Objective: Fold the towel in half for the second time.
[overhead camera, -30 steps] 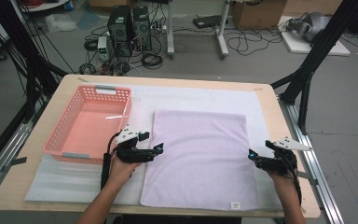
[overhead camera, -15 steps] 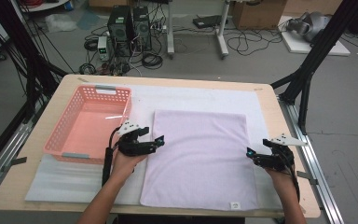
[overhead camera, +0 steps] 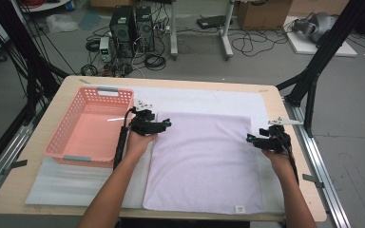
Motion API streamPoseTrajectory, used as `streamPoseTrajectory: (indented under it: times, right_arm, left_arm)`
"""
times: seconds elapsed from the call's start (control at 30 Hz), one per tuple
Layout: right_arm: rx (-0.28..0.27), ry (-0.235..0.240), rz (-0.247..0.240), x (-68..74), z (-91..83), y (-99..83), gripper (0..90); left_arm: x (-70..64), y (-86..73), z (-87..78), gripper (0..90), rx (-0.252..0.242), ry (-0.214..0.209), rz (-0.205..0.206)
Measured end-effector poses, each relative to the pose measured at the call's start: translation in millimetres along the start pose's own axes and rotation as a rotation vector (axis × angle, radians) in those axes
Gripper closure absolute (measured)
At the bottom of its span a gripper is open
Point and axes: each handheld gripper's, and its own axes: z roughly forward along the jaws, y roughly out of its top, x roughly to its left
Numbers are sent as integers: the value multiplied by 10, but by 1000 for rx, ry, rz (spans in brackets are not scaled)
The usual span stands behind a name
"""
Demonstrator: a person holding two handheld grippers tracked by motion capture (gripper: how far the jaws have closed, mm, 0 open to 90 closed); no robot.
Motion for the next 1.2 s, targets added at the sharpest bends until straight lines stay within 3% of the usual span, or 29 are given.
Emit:
streamPoseTrajectory:
  times: [0.1, 0.13, 0.27, 0.43, 0.47, 0.53, 0.57, 0.6, 0.63, 0.7, 0.77, 0.9, 0.97, 1.2]
  right_arm:
    - [-5, -23, 43, -40, 69, 51, 433]
    - [-6, -32, 34, -51, 102, 64, 442]
    - [39, -66, 41, -113, 261, 104, 433]
    - [84, -87, 50, -157, 452, 163, 441]
    - [90, -92, 52, -151, 488, 168, 472]
    - [84, -101, 45, -136, 529, 176, 542]
    - [80, -98, 43, -130, 538, 177, 598]
    - [76, -82, 38, -125, 544, 179, 692]
    - [76, -55, 43, -116, 547, 180, 801]
    - [82, -44, 38, -89, 553, 190, 844]
    - [101, -42, 23, -89, 542, 231, 852]
    - [-35, -59, 42, -90, 427, 296, 854]
    - [-77, -65, 50, -97, 373, 315, 853]
    - [-123, 11, 20, -38, 149, 308, 851]
  left_arm:
    - [93, -72, 110, 324, 60, 36, -24]
    - [115, -86, 137, 339, 70, 40, -26]
    - [123, -60, 222, 387, 95, 37, -2]
    - [50, -28, 293, 505, 128, 84, 128]
    - [58, -29, 288, 545, 129, 88, 139]
    - [85, -30, 284, 638, 118, 70, 124]
    - [94, -34, 287, 746, 117, 27, 116]
    - [77, -33, 289, 827, 122, 34, 128]
    - [65, -33, 294, 839, 118, 39, 132]
    - [87, -30, 287, 849, 117, 28, 106]
    - [109, -17, 271, 855, 91, 28, 56]
    - [73, 79, 178, 857, -25, 35, 29]
    - [56, 123, 111, 857, -78, 28, 22]
    - [-73, 189, -155, 855, -134, -52, 75]
